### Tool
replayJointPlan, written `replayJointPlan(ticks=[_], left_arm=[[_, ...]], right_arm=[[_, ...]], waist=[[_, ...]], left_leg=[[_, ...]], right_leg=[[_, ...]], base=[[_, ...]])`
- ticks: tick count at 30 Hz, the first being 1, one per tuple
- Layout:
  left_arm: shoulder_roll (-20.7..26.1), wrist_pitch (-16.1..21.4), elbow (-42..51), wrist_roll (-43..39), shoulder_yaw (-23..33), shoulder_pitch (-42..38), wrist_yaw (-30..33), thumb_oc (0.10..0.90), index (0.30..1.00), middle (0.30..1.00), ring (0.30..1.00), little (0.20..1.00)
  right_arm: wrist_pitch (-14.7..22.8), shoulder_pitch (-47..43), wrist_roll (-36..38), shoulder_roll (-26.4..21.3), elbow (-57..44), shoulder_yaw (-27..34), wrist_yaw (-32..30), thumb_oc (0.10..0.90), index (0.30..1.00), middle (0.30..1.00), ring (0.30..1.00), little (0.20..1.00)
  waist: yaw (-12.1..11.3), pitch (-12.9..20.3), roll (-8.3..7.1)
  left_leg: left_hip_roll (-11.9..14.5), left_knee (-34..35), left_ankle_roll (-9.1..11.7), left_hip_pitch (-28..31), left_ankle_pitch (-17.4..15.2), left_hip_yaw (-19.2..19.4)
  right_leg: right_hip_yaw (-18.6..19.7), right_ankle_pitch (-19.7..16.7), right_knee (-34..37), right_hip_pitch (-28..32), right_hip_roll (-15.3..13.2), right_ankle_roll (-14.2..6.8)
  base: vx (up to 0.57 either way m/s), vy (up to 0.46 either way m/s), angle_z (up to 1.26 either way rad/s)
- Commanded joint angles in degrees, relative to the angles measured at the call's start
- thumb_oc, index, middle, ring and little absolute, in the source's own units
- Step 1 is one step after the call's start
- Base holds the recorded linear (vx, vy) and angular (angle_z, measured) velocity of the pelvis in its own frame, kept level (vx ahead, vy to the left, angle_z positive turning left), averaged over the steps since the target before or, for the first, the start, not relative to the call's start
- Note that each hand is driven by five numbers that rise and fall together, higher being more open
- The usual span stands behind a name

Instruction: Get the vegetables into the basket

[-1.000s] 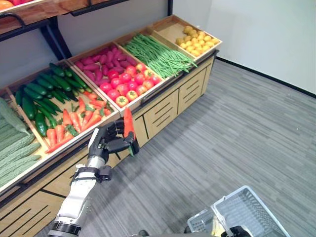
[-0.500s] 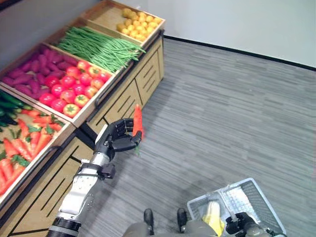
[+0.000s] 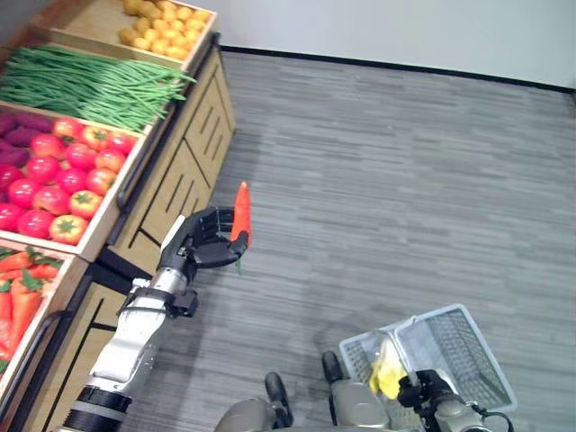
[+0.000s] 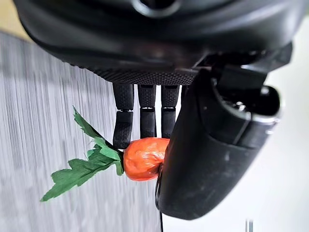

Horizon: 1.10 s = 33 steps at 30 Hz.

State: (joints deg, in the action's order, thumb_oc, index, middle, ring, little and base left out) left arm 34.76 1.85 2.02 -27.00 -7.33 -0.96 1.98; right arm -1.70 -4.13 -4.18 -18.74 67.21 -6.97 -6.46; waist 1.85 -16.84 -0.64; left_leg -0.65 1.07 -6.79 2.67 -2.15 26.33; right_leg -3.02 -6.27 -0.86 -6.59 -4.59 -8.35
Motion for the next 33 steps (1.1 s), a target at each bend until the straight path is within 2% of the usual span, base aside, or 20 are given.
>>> replayJointPlan(ticks=[1,2,3,5,7,9,10,12,15,18,20,21,22,23,24,25,26,27,28,33], left_arm=[[0.8,6.2,6.8,-0.2,3.2,-3.0,0.4,0.400,0.300,0.300,0.300,0.300],[0.8,6.2,6.7,-0.2,3.2,-3.1,0.4,0.400,0.300,0.300,0.300,0.300],[0.8,6.0,6.9,-0.1,2.8,-3.4,0.5,0.400,0.300,0.300,0.300,0.300],[0.7,5.7,6.7,0.7,3.1,-3.2,0.6,0.400,0.300,0.300,0.300,0.300],[0.2,5.8,6.4,0.8,3.4,-2.7,0.2,0.400,0.300,0.300,0.300,0.300],[-0.1,5.8,6.2,0.7,3.1,-2.7,0.1,0.400,0.300,0.300,0.300,0.300],[-0.6,5.7,5.4,0.8,2.3,-3.0,0.1,0.400,0.300,0.300,0.300,0.300],[-0.9,5.6,4.9,0.7,1.7,-3.6,0.2,0.400,0.300,0.300,0.300,0.300],[-2.0,5.0,3.2,1.1,0.3,-4.5,0.0,0.400,0.300,0.300,0.300,0.300],[-2.3,4.7,2.3,1.5,-0.8,-4.6,-0.7,0.400,0.300,0.300,0.300,0.300],[-2.7,4.7,2.1,1.1,-0.5,-3.9,-0.8,0.400,0.300,0.300,0.300,0.300],[-3.0,4.5,1.8,0.9,-0.5,-3.5,-1.0,0.400,0.300,0.300,0.300,0.300],[-3.4,4.3,1.6,0.7,-0.4,-3.2,-1.6,0.400,0.300,0.300,0.300,0.300],[-3.4,4.3,1.6,0.7,-0.4,-3.3,-1.6,0.400,0.300,0.300,0.300,0.300],[-3.6,4.2,1.5,0.5,-0.7,-3.3,-1.8,0.400,0.300,0.300,0.300,0.300],[-3.9,4.3,1.3,0.5,-1.0,-3.2,-1.9,0.400,0.300,0.300,0.300,0.300],[-4.0,4.2,1.1,0.4,-1.1,-3.4,-1.8,0.400,0.300,0.300,0.300,0.300],[-4.0,4.2,1.1,0.4,-1.1,-3.4,-1.8,0.400,0.300,0.300,0.300,0.300],[-3.9,4.1,0.6,0.7,-1.1,-3.1,-2.0,0.400,0.300,0.300,0.300,0.300],[-3.0,3.1,0.3,3.7,-1.3,-1.4,-2.2,0.400,0.300,0.300,0.300,0.300]], right_arm=[[-0.6,3.9,-0.8,-0.7,1.9,-1.3,-0.1,0.400,0.300,0.300,0.300,0.300],[-0.6,3.9,-0.8,-0.7,1.9,-1.3,-0.1,0.400,0.300,0.300,0.300,0.300],[-0.6,4.3,-0.6,-0.6,2.1,-1.1,-0.5,0.400,0.300,0.300,0.300,0.300],[-0.5,4.1,-1.3,-0.3,2.2,-1.5,-0.6,0.400,0.300,0.300,0.300,0.300],[-0.4,4.1,-1.9,-0.3,2.3,-2.1,-0.4,0.400,0.300,0.300,0.300,0.300],[-0.5,4.2,-2.1,-0.3,2.2,-2.1,-0.4,0.400,0.300,0.300,0.300,0.300],[-0.5,4.3,-1.8,-0.2,2.0,-2.3,-0.3,0.400,0.300,0.300,0.300,0.300],[-0.6,4.1,-1.5,-0.2,1.8,-2.3,-0.4,0.400,0.300,0.300,0.300,0.300],[-0.3,4.2,0.1,-0.2,1.7,-1.7,-0.9,0.400,0.300,0.300,0.300,0.300],[-0.3,3.7,-1.5,-0.7,2.2,-3.6,-0.8,0.400,0.300,0.300,0.300,0.300],[-0.1,3.4,-1.9,-0.7,2.6,-4.2,-0.7,0.400,0.300,0.300,0.300,0.300],[0.0,3.2,-1.5,-0.7,2.6,-4.3,-0.7,0.400,0.300,0.300,0.300,0.300],[0.3,2.8,0.0,-1.4,2.7,-3.6,-0.8,0.400,0.300,0.300,0.300,0.300],[0.3,2.8,0.0,-1.4,2.7,-3.6,-0.8,0.400,0.300,0.300,0.300,0.300],[0.5,2.7,0.8,-1.8,2.7,-3.4,-0.8,0.400,0.300,0.300,0.300,0.300],[0.6,2.5,1.2,-2.3,2.6,-3.3,-0.9,0.400,0.300,0.300,0.300,0.300],[0.4,2.4,1.0,-2.5,2.4,-3.4,-0.7,0.400,0.300,0.300,0.300,0.300],[0.4,2.4,1.0,-2.5,2.4,-3.4,-0.7,0.400,0.300,0.300,0.300,0.300],[0.3,2.1,1.0,-3.0,2.3,-3.3,-0.4,0.400,0.300,0.300,0.300,0.300],[0.3,2.1,2.1,-2.5,0.8,-1.8,-1.2,0.400,0.300,0.300,0.300,0.300]], waist=[[0.5,3.4,1.80],[0.6,3.3,1.78],[0.3,3.7,1.75],[-0.6,5.1,1.09],[-1.2,6.0,0.61],[-1.2,6.3,0.53],[-0.9,6.5,0.53],[-0.7,6.5,0.43],[-0.3,6.8,0.31],[0.0,6.9,0.32],[-0.1,6.7,0.11],[-0.2,6.3,-0.15],[-0.4,4.9,-0.57],[-0.4,4.8,-0.47],[-0.6,4.2,-0.44],[-0.9,3.8,-0.27],[-1.0,3.8,-0.17],[-0.9,3.8,-0.20],[-1.0,4.1,0.04],[-0.6,6.0,0.76]], left_leg=[[1.1,-4.4,1.8,0.6,-6.8,-2.9],[1.0,-4.3,1.8,0.7,-6.8,-2.9],[1.2,-3.3,1.9,0.9,-6.5,-2.3],[0.8,-2.2,2.4,0.8,-6.1,-1.2],[1.0,-1.3,2.9,0.8,-5.1,0.1],[1.0,-1.1,3.3,0.6,-4.6,0.0],[1.2,0.4,4.2,0.4,-2.7,-0.7],[1.4,1.5,4.9,0.2,-1.3,-1.3],[2.0,2.7,6.0,0.2,0.0,-2.3],[3.8,2.1,7.3,0.8,0.6,-3.1],[4.9,-0.3,7.9,0.8,-0.1,-3.3],[5.6,-3.9,8.3,0.0,-1.0,-3.5],[8.0,-14.7,9.1,-3.4,-2.3,-4.0],[8.3,-15.4,9.3,-3.7,-2.6,-4.2],[9.1,-18.6,10.0,-5.1,-1.6,-5.6],[8.3,-18.2,10.3,-5.6,-0.2,-8.3],[7.0,-15.7,9.9,-5.9,0.1,-10.5],[7.0,-15.6,9.9,-5.9,0.1,-10.5],[5.1,-10.5,8.4,-5.8,-0.7,-13.2],[4.2,-7.3,6.8,-3.4,-1.8,-11.3]], right_leg=[[-1.5,0.9,-8.3,-1.8,-3.7,-1.8],[-1.6,1.0,-8.5,-1.8,-3.7,-1.7],[-4.0,3.3,-10.9,-0.5,-4.6,-0.9],[-6.7,3.5,-8.3,3.6,-5.4,-1.1],[-5.4,2.2,-4.1,4.0,-4.9,-1.6],[-5.3,2.5,-3.5,4.0,-4.8,-1.5],[-5.4,4.3,-2.4,4.4,-4.2,-1.0],[-5.7,5.3,-2.0,4.4,-3.8,-0.5],[-6.8,6.4,-1.2,4.7,-2.7,0.4],[-7.7,7.2,0.1,6.0,-1.2,1.6],[-7.4,8.0,-0.1,6.6,-0.4,2.5],[-7.1,8.6,-0.3,7.0,-0.1,3.3],[-7.0,9.5,-0.5,8.3,0.5,4.8],[-7.1,9.5,-0.4,8.4,0.6,4.9],[-7.1,9.7,-0.2,9.1,1.0,5.7],[-6.9,10.3,-0.1,9.4,1.2,5.8],[-6.9,10.4,0.1,9.2,0.9,5.6],[-6.9,10.4,0.1,9.2,0.9,5.6],[-6.8,10.0,-0.5,8.2,0.4,5.3],[-5.6,9.7,-1.5,7.5,-0.3,4.5]], base=[[-0.01,0.007,-0.55],[-0.03,-0.021,-0.05],[-0.01,-0.051,-0.04],[0.00,-0.112,-0.14],[-0.04,-0.206,-0.45],[-0.05,-0.201,-0.36],[-0.04,-0.141,-0.17],[-0.05,-0.169,-0.05],[-0.04,-0.287,0.09],[0.02,-0.368,0.38],[0.03,-0.282,0.05],[0.02,-0.391,0.03],[0.01,-0.319,0.02],[0.00,-0.289,0.01],[0.00,-0.102,-0.04],[-0.01,-0.079,-0.11],[-0.01,-0.004,-0.08],[-0.04,0.062,-0.08],[0.00,0.077,-0.07],[0.08,0.127,-0.08]])
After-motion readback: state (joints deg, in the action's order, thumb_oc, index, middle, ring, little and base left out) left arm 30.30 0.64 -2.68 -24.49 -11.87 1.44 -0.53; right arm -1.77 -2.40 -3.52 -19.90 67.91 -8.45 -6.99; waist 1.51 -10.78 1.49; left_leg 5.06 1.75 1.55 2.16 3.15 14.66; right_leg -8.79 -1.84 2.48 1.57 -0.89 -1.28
